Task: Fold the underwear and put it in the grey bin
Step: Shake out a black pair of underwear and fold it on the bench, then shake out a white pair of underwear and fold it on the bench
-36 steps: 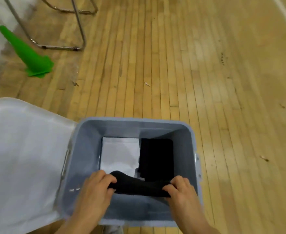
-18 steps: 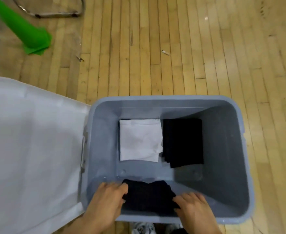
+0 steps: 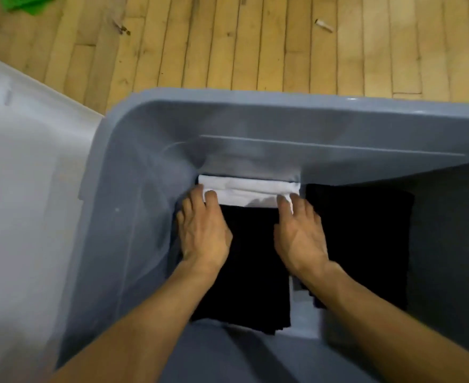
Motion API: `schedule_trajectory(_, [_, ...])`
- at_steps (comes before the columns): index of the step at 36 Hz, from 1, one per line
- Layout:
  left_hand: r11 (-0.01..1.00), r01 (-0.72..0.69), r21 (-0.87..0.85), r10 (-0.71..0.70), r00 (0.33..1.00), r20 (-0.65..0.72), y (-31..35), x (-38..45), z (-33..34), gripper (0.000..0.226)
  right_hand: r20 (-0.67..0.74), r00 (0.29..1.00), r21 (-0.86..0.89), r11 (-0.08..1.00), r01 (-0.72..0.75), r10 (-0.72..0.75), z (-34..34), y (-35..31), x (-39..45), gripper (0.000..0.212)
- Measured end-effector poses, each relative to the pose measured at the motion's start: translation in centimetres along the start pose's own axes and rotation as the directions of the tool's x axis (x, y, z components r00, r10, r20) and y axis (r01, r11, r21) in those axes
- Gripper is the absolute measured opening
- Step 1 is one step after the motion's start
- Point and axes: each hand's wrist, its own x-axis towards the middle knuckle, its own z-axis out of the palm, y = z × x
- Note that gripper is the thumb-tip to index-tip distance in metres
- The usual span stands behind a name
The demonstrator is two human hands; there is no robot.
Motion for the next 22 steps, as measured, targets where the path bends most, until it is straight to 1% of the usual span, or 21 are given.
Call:
schedule_trajectory(1, [0.994, -0.1, -0.045, 0.099, 0.995, -0.009, -0.1, -0.5, 1.1, 0.047, -0.025, 0.998, 0.015, 0.998, 0.057, -0.056, 1.2, 0.0, -0.5, 0.065])
schedule_trajectory(2, [0.981, -0.183, -0.066, 0.186, 0.982, 0.041, -0.4, -1.3, 1.8, 0.053, -0.024, 0.992, 0.004, 0.992, 0.126, -0.126, 2.0, 0.1, -1.3, 0.068])
schedule_trajectory(3, [0.973, -0.217, -0.079, 0.223, 0.972, 0.079, -1.5, -2.1, 3.2, 0.06, -0.002, 0.974, -0.003, 0.974, 0.228, -0.228, 3.8, -0.2, -1.7, 0.07])
schedule_trajectory(4, [0.961, -0.263, -0.089, 0.274, 0.951, 0.14, -1.8, -3.1, 3.8, 0.069, 0.032, 0.956, -0.013, 0.956, 0.292, -0.292, 4.5, 0.1, -2.8, 0.074])
schedule_trajectory(5, [0.954, -0.286, -0.09, 0.299, 0.932, 0.203, -2.5, -3.6, 4.4, 0.082, 0.103, 0.939, -0.021, 0.944, 0.331, -0.327, 5.1, 0.3, -3.3, 0.079])
schedule_trajectory(6, [0.954, -0.294, -0.062, 0.3, 0.913, 0.276, -3.3, -4.1, 5.0, 0.095, 0.155, 0.932, -0.035, 0.941, 0.338, -0.329, 5.6, 0.6, -3.8, 0.086])
schedule_trajectory(7, [0.948, -0.315, -0.031, 0.308, 0.896, 0.319, -4.1, -4.0, 6.4, 0.103, 0.185, 0.927, -0.069, 0.937, 0.343, -0.326, 6.3, 1.3, -3.5, 0.092])
schedule_trajectory(8, [0.947, -0.32, -0.009, 0.298, 0.871, 0.391, -4.7, -4.3, 7.1, 0.105, 0.194, 0.927, -0.079, 0.937, 0.341, -0.321, 7.1, 1.8, -3.6, 0.096])
schedule_trajectory(9, [0.944, -0.329, 0.012, 0.292, 0.853, 0.433, -4.9, -4.2, 7.3, 0.105, 0.198, 0.925, -0.076, 0.935, 0.345, -0.325, 7.4, 2.1, -3.4, 0.099])
schedule_trajectory(10, [0.946, -0.325, 0.014, 0.285, 0.851, 0.442, -4.8, -4.0, 7.4, 0.106, 0.178, 0.925, -0.082, 0.931, 0.355, -0.336, 7.7, 2.4, -3.2, 0.101])
schedule_trajectory(12, [0.952, -0.305, -0.002, 0.277, 0.863, 0.423, -4.5, -4.3, 7.3, 0.104, 0.189, 0.92, -0.092, 0.926, 0.365, -0.344, 7.4, 2.1, -3.2, 0.103])
schedule_trajectory(14, [0.96, -0.275, -0.052, 0.27, 0.86, 0.432, -3.8, -5.1, 5.3, 0.099, 0.227, 0.906, -0.047, 0.925, 0.376, -0.357, 5.5, 1.4, -3.8, 0.104])
schedule_trajectory(15, [0.964, -0.256, -0.071, 0.262, 0.869, 0.42, -3.4, -5.5, 3.4, 0.097, 0.219, 0.897, -0.022, 0.918, 0.397, -0.383, 3.5, 0.8, -4.1, 0.102])
schedule_trajectory(16, [0.96, -0.267, -0.089, 0.281, 0.893, 0.352, -3.0, -5.8, 1.8, 0.098, 0.193, 0.893, 0.01, 0.91, 0.414, -0.408, 1.8, 0.3, -4.4, 0.098])
schedule_trajectory(17, [0.955, -0.279, -0.1, 0.296, 0.923, 0.246, -2.8, -6.0, -1.0, 0.101, 0.165, 0.887, 0.04, 0.901, 0.432, -0.432, -1.2, -0.8, -4.7, 0.093])
schedule_trajectory(18, [0.945, -0.297, -0.138, 0.315, 0.938, 0.144, -2.8, -6.2, -4.3, 0.104, 0.141, 0.873, 0.081, 0.884, 0.461, -0.468, -4.8, -2.2, -4.9, 0.088])
schedule_trajectory(19, [0.94, -0.297, -0.165, 0.312, 0.947, 0.074, -2.8, -6.4, -8.3, 0.104, 0.115, 0.866, 0.105, 0.873, 0.476, -0.486, -9.0, -3.9, -5.1, 0.084])
schedule_trajectory(20, [0.936, -0.306, -0.173, 0.309, 0.951, -0.014, -2.9, -6.5, -12.6, 0.101, 0.057, 0.849, 0.117, 0.848, 0.516, -0.525, -13.1, -5.6, -5.2, 0.081])
schedule_trajectory(22, [0.927, -0.322, -0.191, 0.286, 0.938, -0.195, -3.2, -6.7, -20.1, 0.087, -0.023, 0.821, 0.172, 0.807, 0.565, -0.57, -20.0, -8.8, -5.2, 0.078])
